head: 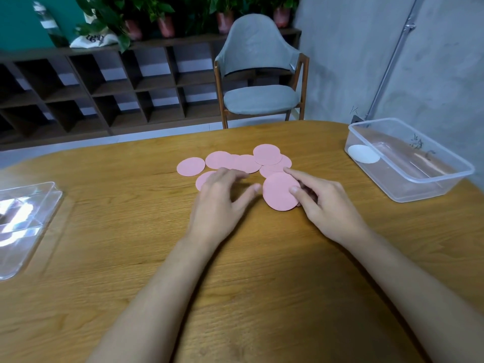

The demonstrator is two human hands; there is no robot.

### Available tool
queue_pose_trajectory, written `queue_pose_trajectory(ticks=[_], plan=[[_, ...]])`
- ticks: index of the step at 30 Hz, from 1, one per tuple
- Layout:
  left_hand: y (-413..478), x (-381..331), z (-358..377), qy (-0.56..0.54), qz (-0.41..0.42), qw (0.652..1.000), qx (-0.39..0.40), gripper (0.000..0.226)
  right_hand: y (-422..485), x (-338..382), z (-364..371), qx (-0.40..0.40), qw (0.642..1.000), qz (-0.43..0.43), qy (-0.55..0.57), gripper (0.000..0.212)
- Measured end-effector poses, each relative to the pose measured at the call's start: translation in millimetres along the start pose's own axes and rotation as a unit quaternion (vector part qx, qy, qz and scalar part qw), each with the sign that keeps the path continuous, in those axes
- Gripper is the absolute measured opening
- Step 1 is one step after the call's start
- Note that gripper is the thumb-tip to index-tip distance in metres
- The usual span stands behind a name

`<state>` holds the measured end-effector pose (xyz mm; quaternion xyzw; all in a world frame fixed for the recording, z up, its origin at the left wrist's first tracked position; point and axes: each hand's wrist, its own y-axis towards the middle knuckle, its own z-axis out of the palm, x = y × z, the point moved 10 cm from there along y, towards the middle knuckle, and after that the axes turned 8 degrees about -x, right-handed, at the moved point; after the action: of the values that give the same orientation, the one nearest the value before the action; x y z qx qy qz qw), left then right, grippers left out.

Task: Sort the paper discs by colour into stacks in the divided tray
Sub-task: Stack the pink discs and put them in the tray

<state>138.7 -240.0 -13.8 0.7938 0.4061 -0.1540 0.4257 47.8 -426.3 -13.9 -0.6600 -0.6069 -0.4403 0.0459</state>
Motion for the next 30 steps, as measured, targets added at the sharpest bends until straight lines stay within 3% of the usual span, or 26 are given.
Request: queue_pose_trajectory(ticks=[5, 9, 15, 20, 25, 27, 30], plan=[[4.5, 46.8, -12.0, 0.164, -0.061, 0.984, 0.030, 0.045, 0.2, -2.0, -0.1, -0.007, 1.000, 0.000, 0.018, 0.042], [2.9, 45.7, -9.9, 0.143, -0.071, 0.987, 0.029, 0.038, 0.4, -10.0, -0.1, -0.007, 0.999, 0.018, 0.026, 0.041], [-5.1, 21.5, -2.2, 0.143, 0.004, 0.987, 0.068, 0.021, 1.2, -14.7, 1.9, -0.004, 0.999, 0.029, 0.038, 0.040], [-9.8, -15.1, -7.4, 0.091, 0.082, 0.991, 0.049, 0.022, 2.7, -18.7, 0.4, -0.012, 0.998, 0.035, 0.040, 0.039], [-9.6, -23.7, -14.6, 0.039, 0.087, 0.995, 0.004, 0.034, 3.9, -20.2, -4.0, -0.028, 0.997, 0.046, 0.050, 0.037], [-9.6, -24.1, -15.6, -0.006, 0.075, 0.997, -0.019, 0.037, 4.0, -20.2, -4.4, -0.029, 0.997, 0.052, 0.048, 0.038], [-9.5, -16.1, -8.3, -0.096, -0.013, 0.995, -0.013, 0.032, 3.9, -17.8, -3.5, -0.023, 0.997, 0.052, 0.052, 0.039]])
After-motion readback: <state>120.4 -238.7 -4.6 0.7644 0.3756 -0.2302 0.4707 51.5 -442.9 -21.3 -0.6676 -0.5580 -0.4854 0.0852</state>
